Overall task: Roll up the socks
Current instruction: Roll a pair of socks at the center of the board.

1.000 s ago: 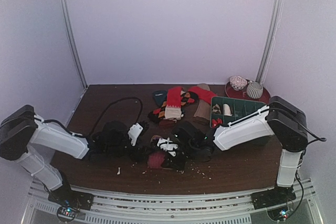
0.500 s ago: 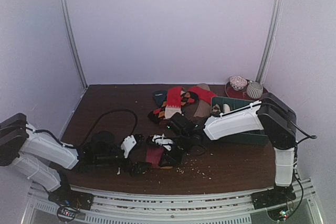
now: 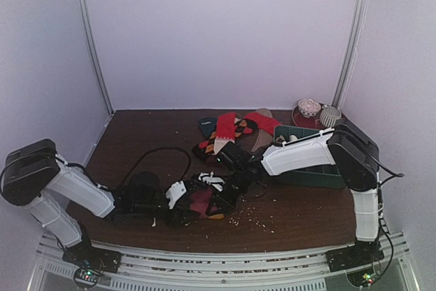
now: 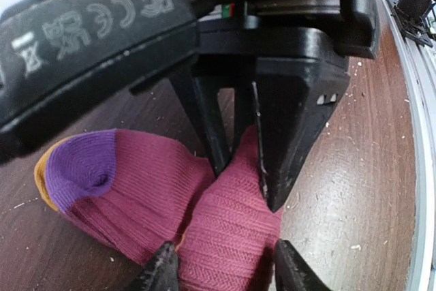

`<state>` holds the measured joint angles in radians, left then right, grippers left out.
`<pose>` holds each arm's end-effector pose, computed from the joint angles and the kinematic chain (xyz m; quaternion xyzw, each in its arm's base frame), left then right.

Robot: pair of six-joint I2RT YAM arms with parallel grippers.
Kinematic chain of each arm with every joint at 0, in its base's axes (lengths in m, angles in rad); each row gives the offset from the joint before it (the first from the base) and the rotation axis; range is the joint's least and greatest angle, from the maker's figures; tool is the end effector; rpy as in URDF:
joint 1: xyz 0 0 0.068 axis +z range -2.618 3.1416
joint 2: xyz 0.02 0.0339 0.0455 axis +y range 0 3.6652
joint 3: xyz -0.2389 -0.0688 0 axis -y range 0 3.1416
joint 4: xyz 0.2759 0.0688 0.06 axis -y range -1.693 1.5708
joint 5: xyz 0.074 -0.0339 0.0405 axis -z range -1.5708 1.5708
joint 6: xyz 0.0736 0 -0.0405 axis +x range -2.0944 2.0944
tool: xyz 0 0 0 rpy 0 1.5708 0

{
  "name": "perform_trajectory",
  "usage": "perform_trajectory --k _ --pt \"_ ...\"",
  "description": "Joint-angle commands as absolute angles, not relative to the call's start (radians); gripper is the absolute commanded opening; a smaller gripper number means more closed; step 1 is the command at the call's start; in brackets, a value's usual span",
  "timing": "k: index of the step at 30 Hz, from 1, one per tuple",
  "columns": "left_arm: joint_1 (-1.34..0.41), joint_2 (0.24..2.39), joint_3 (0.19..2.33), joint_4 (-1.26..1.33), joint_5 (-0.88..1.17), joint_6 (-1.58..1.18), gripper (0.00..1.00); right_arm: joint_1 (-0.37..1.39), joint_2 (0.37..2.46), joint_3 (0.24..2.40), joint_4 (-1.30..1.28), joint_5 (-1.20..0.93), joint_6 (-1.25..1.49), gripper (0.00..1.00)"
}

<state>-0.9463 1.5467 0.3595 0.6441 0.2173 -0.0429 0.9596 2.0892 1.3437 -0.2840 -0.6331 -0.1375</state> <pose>0.1614 -0.2510 0.0436 0.4258 0.7556 -0.3151 0.3852 0.2229 0.3939 0.0637 -0.5485 0.7380 0.3765 0.1131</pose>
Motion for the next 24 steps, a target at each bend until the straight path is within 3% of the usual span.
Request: perform_trajectory --k 1,6,13,20,24 --pt "-0.948 1.58 0.366 0.709 0.27 -0.079 0.42 0.968 2.232 1.265 -0.554 -0.54 -0.145 0.27" --pt "-0.948 1.623 0.377 0.696 0.275 -0.118 0.0 0.967 2.233 1.274 -0.556 -0.544 -0.147 0.28" --pt "-0.947 1.63 0.351 0.602 0.217 -0.299 0.0 0.963 2.122 1.253 -0.429 -0.464 -0.157 0.35" --pt "-0.947 1.689 0.299 0.588 0.257 -0.494 0.0 0.964 1.662 0.76 0.412 -0.354 -0.316 0.54" --pt "-0.947 1.715 0.286 0.586 0.283 -0.569 0.0 1.002 1.631 0.689 0.542 -0.319 -0.457 0.58"
